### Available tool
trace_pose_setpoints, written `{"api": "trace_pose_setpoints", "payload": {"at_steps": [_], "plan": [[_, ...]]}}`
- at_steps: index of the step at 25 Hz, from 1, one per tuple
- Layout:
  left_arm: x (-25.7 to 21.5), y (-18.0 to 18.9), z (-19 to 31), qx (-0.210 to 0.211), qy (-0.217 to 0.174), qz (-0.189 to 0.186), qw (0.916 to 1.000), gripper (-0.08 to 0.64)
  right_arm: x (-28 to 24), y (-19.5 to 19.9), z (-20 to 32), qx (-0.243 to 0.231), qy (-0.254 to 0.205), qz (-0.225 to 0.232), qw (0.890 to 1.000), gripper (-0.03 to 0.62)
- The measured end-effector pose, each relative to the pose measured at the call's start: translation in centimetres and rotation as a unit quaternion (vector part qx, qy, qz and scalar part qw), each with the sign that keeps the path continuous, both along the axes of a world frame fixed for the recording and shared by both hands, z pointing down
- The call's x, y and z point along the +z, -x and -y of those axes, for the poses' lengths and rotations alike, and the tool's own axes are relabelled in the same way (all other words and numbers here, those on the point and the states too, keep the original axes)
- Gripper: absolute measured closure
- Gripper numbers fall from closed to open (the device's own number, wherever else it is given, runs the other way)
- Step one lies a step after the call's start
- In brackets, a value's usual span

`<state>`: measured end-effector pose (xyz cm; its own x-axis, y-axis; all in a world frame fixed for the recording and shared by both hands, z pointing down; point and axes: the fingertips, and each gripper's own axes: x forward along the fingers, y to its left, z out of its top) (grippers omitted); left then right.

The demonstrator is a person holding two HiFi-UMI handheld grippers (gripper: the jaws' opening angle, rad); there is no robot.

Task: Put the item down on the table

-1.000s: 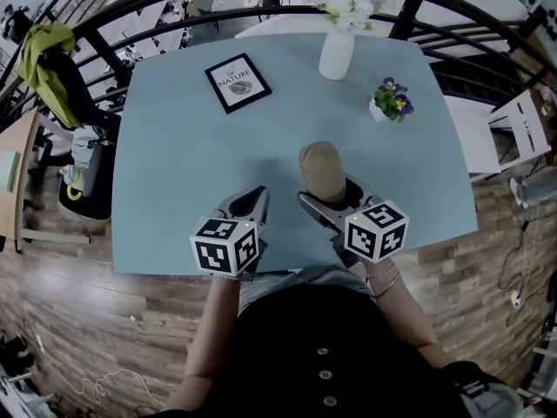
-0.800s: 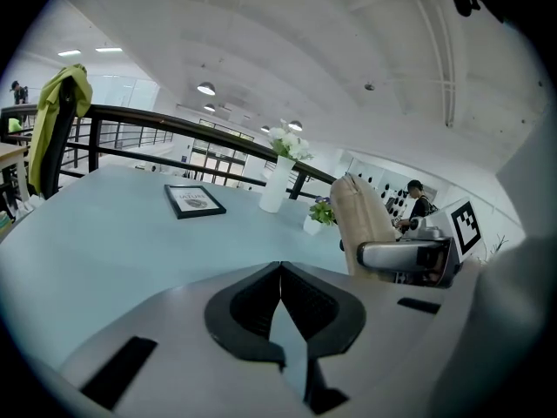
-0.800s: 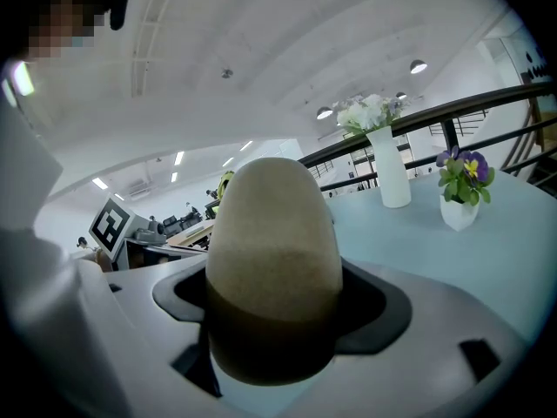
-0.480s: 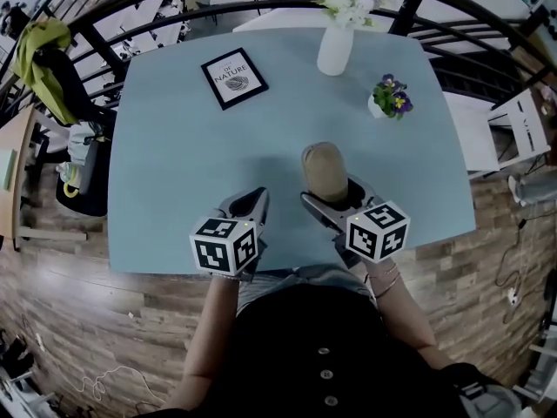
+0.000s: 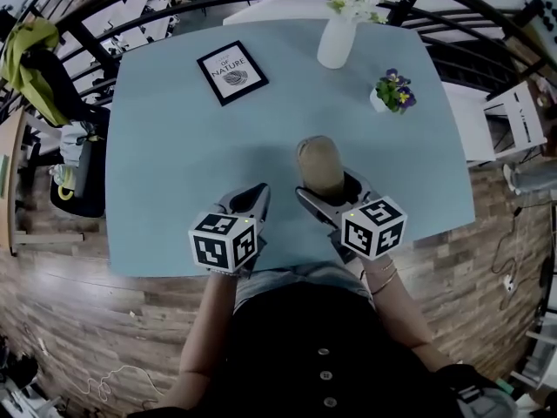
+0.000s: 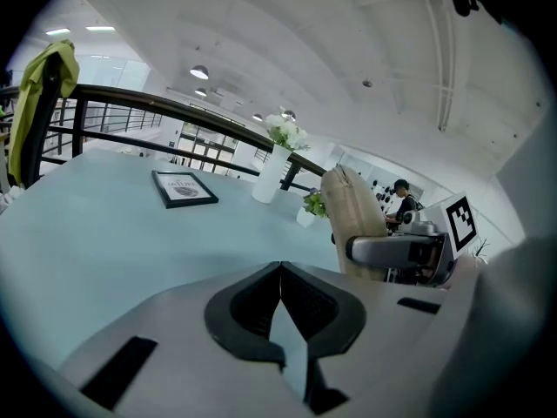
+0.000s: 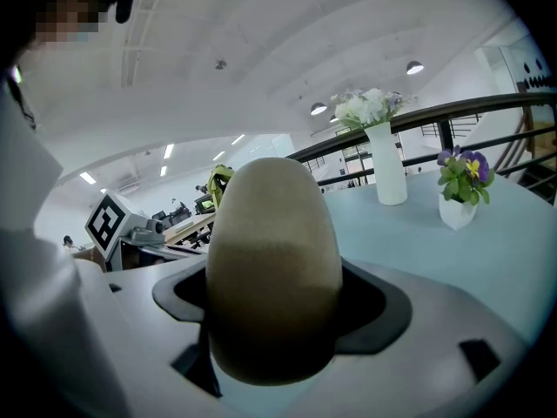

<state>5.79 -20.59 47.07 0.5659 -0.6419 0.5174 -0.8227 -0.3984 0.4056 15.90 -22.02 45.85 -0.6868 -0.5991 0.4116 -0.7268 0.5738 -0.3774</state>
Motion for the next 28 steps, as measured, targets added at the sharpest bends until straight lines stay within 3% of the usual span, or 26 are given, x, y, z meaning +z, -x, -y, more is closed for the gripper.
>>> {"api": "trace_pose_setpoints", "payload": {"at_steps": [12, 20, 23, 28], "plan": [[1.4, 0.9, 0.6, 0.02, 0.02, -0.012, 0.9995, 0.543, 1.0, 0.4, 1.3, 0.002, -0.001, -0.049, 0.999, 0.192], [3.1, -0.2, 0.9, 0.053, 0.026, -0.029, 0.9978, 0.543, 3.5, 0.6, 3.3, -0.034, 0.01, -0.091, 0.995, 0.192], [4.1, 0.0, 1.4, 0.051, 0.033, -0.019, 0.998, 0.543, 4.6, 0.3, 3.9, -0.047, 0.018, -0.107, 0.993, 0.192], [4.6, -0.1, 2.1, 0.042, 0.033, -0.042, 0.9977, 0.543, 6.3, 0.0, 5.1, -0.072, 0.024, -0.135, 0.988, 0.192]]}}
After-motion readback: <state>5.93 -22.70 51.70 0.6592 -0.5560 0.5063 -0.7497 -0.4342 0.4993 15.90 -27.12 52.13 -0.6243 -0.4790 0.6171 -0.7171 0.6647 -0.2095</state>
